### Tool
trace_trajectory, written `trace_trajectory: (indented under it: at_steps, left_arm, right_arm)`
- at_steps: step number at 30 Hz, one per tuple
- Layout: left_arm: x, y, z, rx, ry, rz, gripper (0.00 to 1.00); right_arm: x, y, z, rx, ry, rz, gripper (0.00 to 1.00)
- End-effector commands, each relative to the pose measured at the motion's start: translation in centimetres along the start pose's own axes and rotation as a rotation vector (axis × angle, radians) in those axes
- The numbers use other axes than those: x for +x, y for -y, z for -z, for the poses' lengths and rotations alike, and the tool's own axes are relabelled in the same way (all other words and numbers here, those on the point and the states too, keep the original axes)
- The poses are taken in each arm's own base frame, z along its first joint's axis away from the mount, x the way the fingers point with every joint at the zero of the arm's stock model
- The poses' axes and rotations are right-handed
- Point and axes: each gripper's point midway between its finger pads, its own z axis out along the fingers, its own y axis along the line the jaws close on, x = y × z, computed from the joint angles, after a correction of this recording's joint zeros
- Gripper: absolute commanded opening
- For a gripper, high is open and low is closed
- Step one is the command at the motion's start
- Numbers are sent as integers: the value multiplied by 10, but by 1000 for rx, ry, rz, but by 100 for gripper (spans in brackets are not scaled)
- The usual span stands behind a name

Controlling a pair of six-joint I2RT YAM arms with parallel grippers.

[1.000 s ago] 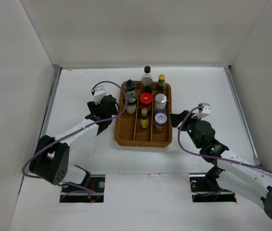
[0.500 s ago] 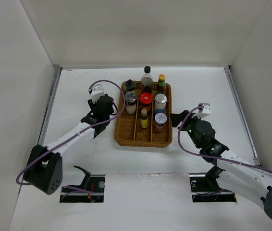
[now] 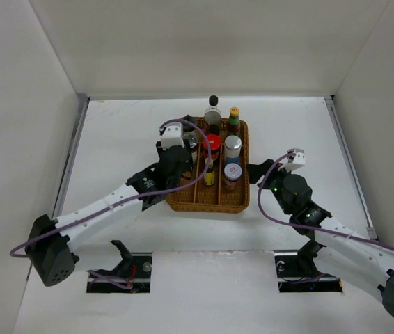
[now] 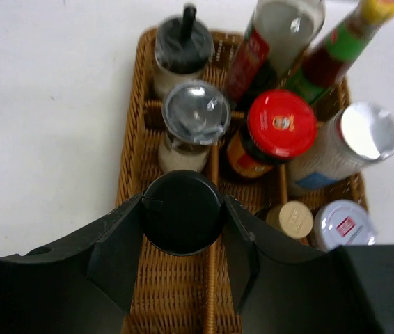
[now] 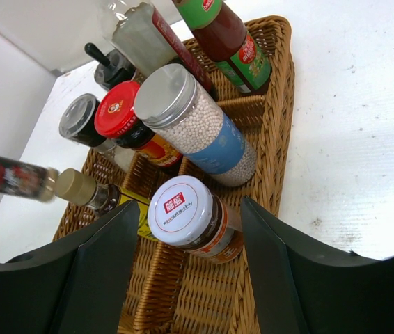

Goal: Organize the condiment bottles

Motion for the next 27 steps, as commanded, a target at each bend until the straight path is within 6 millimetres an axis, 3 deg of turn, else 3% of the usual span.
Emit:
trace_trajectory:
  at_steps: [1, 11, 19, 23, 27]
  left_arm:
    - [10, 10, -5, -10, -23, -19, 31]
    - [59, 3, -38, -57, -75, -36, 32]
    - [98, -9, -45, -78, -159, -56, 33]
    - [104, -11, -44, -82, -166, -43, 35]
    - [97, -9, -40, -71, -150, -42, 42]
  right_arm:
    - [-20, -15, 1, -49, 64, -30, 67]
    - [-21, -14, 2, -47, 67, -28, 68]
    - [-19, -15, 1, -50, 60, -27, 69]
    - [-19, -15, 0, -44, 65, -25, 71]
    - [-17, -13, -1, -39, 57, -21, 78]
